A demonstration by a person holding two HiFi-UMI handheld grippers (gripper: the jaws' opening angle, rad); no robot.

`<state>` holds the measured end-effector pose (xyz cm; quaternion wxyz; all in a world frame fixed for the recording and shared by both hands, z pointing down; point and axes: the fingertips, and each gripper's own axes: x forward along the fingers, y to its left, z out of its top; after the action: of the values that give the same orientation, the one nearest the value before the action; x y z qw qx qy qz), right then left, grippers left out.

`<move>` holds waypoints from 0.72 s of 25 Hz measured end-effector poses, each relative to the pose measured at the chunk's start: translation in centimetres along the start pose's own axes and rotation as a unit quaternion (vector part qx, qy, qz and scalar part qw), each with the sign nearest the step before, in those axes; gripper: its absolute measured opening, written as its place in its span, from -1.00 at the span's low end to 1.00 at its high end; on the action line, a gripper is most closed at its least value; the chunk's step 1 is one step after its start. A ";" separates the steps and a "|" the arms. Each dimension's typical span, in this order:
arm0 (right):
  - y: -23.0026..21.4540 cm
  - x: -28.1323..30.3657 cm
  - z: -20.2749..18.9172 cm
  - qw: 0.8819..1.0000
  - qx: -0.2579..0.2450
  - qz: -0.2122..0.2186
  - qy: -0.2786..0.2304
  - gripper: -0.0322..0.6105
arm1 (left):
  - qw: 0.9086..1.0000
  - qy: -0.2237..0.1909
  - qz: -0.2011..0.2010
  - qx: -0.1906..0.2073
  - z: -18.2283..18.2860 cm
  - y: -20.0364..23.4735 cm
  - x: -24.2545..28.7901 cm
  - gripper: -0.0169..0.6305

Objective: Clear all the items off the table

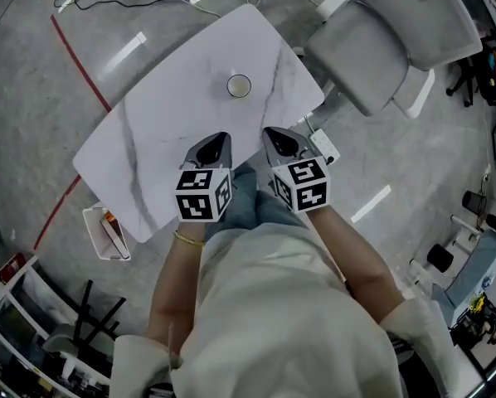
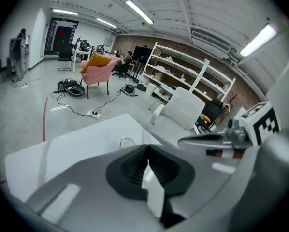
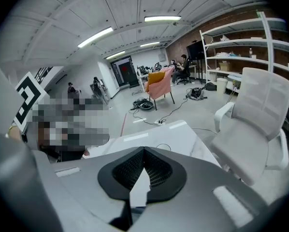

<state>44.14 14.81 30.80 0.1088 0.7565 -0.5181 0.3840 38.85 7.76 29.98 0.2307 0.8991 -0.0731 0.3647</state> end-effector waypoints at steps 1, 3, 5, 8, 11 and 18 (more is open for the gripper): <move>-0.3 0.8 0.1 1.000 0.001 -0.002 0.004 -0.90 | 1.000 0.004 -0.003 -0.003 0.2 0.5 0.6 -0.92; -1.0 2.4 0.2 1.000 0.004 -0.007 0.013 -0.90 | 1.000 0.011 -0.010 -0.010 0.6 1.1 2.0 -0.92; -1.7 3.8 0.3 1.000 0.011 -0.013 0.018 -0.90 | 1.000 0.018 -0.016 -0.010 1.0 1.7 3.4 -0.92; -2.5 5.6 0.3 0.999 0.025 -0.018 0.023 -0.90 | 0.999 0.029 -0.022 0.000 1.2 2.6 5.4 -0.92; -2.4 7.3 -0.3 0.999 0.030 -0.015 0.034 -0.90 | 0.999 0.040 -0.024 0.009 0.8 3.7 7.0 -0.92; -3.7 10.6 -1.5 0.998 0.030 -0.025 0.055 -0.90 | 0.998 0.057 -0.030 0.012 -0.5 5.2 10.4 -0.92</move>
<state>48.40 9.89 40.04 0.1234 0.7499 -0.4806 0.4375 44.48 3.82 39.37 0.2346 0.8814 -0.0290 0.4089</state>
